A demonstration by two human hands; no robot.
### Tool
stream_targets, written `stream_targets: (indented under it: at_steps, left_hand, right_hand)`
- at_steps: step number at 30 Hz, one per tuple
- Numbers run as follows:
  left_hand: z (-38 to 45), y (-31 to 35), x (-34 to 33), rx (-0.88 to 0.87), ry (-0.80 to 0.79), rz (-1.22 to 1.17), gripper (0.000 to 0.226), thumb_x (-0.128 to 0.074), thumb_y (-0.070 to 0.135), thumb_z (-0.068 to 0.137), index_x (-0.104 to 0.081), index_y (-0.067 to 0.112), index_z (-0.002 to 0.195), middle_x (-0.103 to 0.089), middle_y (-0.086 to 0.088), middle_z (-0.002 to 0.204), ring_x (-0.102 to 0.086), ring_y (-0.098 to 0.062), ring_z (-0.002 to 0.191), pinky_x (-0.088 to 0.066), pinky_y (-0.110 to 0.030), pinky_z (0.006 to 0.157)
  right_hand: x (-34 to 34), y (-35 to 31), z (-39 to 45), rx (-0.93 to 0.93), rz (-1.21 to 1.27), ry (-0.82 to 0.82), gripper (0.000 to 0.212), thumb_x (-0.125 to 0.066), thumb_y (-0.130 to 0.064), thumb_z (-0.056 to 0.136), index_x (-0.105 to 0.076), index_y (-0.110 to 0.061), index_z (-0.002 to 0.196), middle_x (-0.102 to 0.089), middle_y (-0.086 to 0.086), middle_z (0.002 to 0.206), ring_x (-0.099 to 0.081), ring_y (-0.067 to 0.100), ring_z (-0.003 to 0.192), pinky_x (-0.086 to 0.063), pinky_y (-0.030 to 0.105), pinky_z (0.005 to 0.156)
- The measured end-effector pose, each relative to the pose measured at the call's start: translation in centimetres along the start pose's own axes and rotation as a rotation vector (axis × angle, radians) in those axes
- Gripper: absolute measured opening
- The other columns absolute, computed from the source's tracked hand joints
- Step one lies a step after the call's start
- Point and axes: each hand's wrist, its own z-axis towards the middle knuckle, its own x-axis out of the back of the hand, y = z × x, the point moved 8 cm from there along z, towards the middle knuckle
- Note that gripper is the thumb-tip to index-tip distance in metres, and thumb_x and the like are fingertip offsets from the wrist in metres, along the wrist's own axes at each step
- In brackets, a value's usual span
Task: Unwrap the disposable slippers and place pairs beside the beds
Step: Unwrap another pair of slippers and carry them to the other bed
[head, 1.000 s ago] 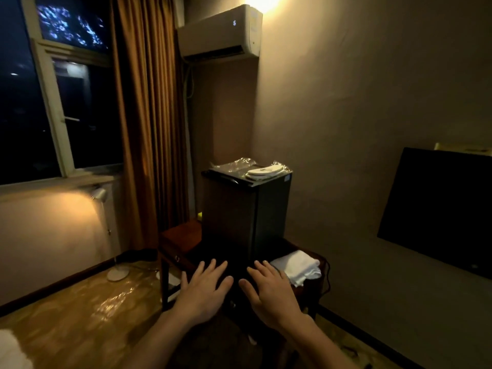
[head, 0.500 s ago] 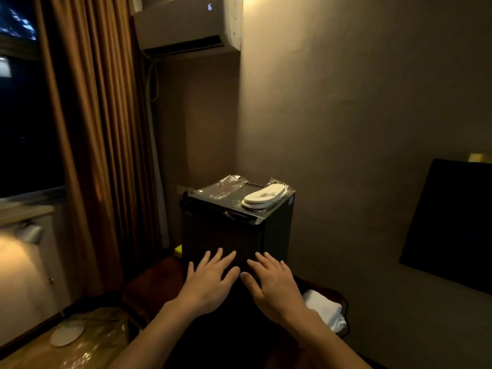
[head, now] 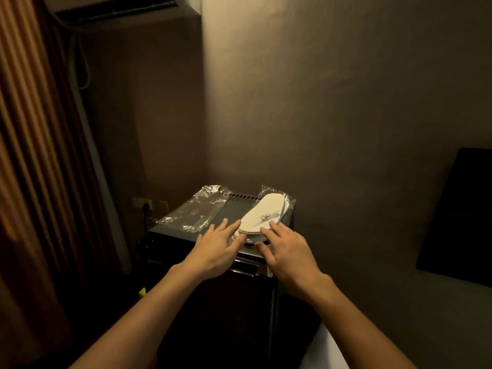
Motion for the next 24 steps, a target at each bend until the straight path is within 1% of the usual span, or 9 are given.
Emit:
stream_targets:
  at_steps: [3,5,10,15,17,18,20,22,24]
  left_hand:
    - [4.3,-0.3,-0.3,-0.054,-0.050,0.054,0.063,-0.026,0.062,0.103,-0.014,0.042,0.161,-0.007,-0.002,0.172,-0.005,-0.035,0.158,-0.008,-0.057,0.126]
    - [7.1,-0.4,-0.8,-0.090,-0.095,0.054,0.063,-0.026,0.059,0.104,-0.014,0.039,0.162,-0.007,-0.004,0.172,-0.007,-0.036,0.157,-0.009,-0.056,0.126]
    - [12.2,-0.4,-2.2,-0.193,-0.182,0.016,0.064,-0.032,0.053,0.105,-0.016,0.031,0.163,-0.011,-0.011,0.171,-0.017,-0.032,0.157,-0.018,-0.044,0.126]
    - [14.9,-1.0,-3.5,-0.242,-0.246,-0.057,0.065,-0.035,0.045,0.107,-0.014,0.021,0.164,-0.016,-0.016,0.170,-0.018,-0.028,0.157,-0.020,-0.039,0.123]
    - [15.3,-1.1,-3.9,-0.249,-0.249,-0.080,0.062,-0.040,0.039,0.106,-0.025,0.012,0.160,-0.033,-0.019,0.164,-0.034,-0.032,0.150,-0.030,-0.039,0.118]
    - [15.6,-1.3,-3.9,-0.248,-0.234,-0.093,0.056,-0.045,0.036,0.104,-0.038,0.009,0.152,-0.048,-0.019,0.154,-0.046,-0.034,0.141,-0.039,-0.039,0.111]
    - [16.3,-1.8,-3.6,-0.223,-0.186,-0.152,0.030,-0.056,0.034,0.097,-0.060,0.011,0.115,-0.068,-0.014,0.117,-0.061,-0.035,0.116,-0.048,-0.036,0.087]
    - [16.6,-2.4,-3.0,-0.166,-0.152,-0.249,0.022,-0.066,0.035,0.086,-0.055,0.017,0.080,-0.064,-0.004,0.085,-0.064,-0.031,0.094,-0.042,-0.033,0.065]
    - [16.6,-3.1,-2.5,-0.113,-0.123,-0.356,0.024,-0.071,0.033,0.071,-0.057,0.014,0.072,-0.067,-0.002,0.075,-0.065,-0.028,0.082,-0.045,-0.034,0.060]
  right_hand:
    - [-1.5,0.7,2.6,-0.013,-0.144,-0.086,0.060,-0.024,-0.060,0.104,-0.026,-0.035,0.158,-0.019,0.000,0.172,-0.013,0.022,0.159,-0.017,0.053,0.125]
    - [-1.9,1.2,4.2,-0.070,-0.143,-0.110,0.059,-0.026,-0.057,0.105,-0.025,-0.034,0.159,-0.018,0.001,0.172,-0.014,0.022,0.159,-0.019,0.052,0.125]
    - [-1.7,2.3,6.4,-0.291,0.043,-0.043,0.054,-0.038,-0.049,0.105,-0.041,-0.027,0.155,-0.037,0.004,0.165,-0.041,0.025,0.147,-0.037,0.043,0.116]
    - [-1.7,2.6,7.8,-0.419,0.078,0.024,0.051,-0.050,-0.039,0.104,-0.047,-0.021,0.151,-0.051,0.006,0.154,-0.054,0.029,0.135,-0.045,0.042,0.108]
    - [-1.8,2.7,8.1,-0.477,0.081,0.047,0.049,-0.052,-0.038,0.103,-0.049,-0.017,0.147,-0.059,0.011,0.143,-0.059,0.033,0.127,-0.047,0.043,0.103]
    - [-1.9,3.0,8.3,-0.520,0.086,0.052,0.049,-0.054,-0.039,0.101,-0.051,-0.015,0.144,-0.063,0.014,0.137,-0.061,0.034,0.123,-0.048,0.043,0.101]
    - [-2.4,3.7,8.4,-0.646,0.154,0.051,0.047,-0.059,-0.042,0.098,-0.054,-0.012,0.135,-0.067,0.015,0.130,-0.063,0.037,0.119,-0.050,0.043,0.095]
    - [-2.8,4.6,8.2,-0.781,0.266,0.044,0.049,-0.063,-0.047,0.094,-0.056,-0.011,0.127,-0.067,0.014,0.129,-0.063,0.036,0.118,-0.050,0.040,0.086]
    - [-3.1,5.0,7.9,-0.865,0.358,0.037,0.055,-0.068,-0.052,0.087,-0.059,-0.012,0.123,-0.068,0.011,0.128,-0.064,0.034,0.117,-0.048,0.036,0.080]
